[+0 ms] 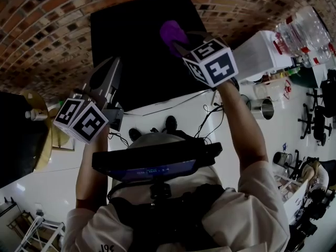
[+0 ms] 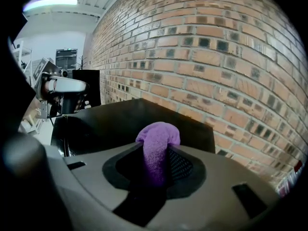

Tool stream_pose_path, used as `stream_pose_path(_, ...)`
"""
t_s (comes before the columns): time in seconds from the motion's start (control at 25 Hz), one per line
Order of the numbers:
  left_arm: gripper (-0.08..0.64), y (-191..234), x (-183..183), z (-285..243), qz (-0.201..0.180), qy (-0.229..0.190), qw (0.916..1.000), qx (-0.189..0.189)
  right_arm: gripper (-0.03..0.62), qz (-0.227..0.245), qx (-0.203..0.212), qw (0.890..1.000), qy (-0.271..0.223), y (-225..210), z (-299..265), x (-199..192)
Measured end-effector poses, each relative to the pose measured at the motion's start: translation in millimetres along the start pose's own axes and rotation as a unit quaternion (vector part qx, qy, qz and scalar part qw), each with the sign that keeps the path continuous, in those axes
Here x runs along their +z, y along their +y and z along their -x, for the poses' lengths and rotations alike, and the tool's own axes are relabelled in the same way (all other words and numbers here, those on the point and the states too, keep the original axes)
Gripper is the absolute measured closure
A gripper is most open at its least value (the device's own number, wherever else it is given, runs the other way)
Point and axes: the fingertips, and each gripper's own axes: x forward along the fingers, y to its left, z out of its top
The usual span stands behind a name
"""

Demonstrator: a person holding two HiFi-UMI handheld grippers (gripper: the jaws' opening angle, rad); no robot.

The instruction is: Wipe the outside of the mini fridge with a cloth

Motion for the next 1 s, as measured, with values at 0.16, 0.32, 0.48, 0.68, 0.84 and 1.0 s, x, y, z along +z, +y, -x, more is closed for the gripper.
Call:
stream_pose_path(0.16,0.554,-4.7,-0.5,-5.7,-0.003,0.004,1.0000,-0.005,0.462,-0.009,-0.014,1.000,0.005,-18.6,8.5,-12.0)
stream_pose_path(0.32,0.554,-6.4,-0.5,-7.1,-0.004,0.006,0.9999,-0.007,0.462,-0.016,-0.034,0.999,0.014,-37.3,18.0,-22.8)
stream_pose_path(0.48,0.554,-7.7,-1.5,-7.0,-0.003,0.009,0.9999,-0.010,0.462,-0.018,-0.050,0.998,0.028,-51.9,24.4,-34.3)
stream_pose_path(0.68,0.554,-8.4,-0.5,-6.6,-0.004,0.009,0.9999,-0.009,0.462,-0.033,-0.068,0.997,0.033,-71.8,32.8,-46.1)
stream_pose_path(0.84,0.554,-6.2,1.1,-0.7,-0.003,0.005,1.0000,-0.007,0.462,-0.036,-0.097,0.994,0.037,-86.7,42.1,-53.5)
stream_pose_path(1.0,0.554,0.5,4.1,7.8,-0.005,0.003,1.0000,0.004,0.462,-0.034,-0.129,0.990,0.036,-100.5,53.3,-54.6)
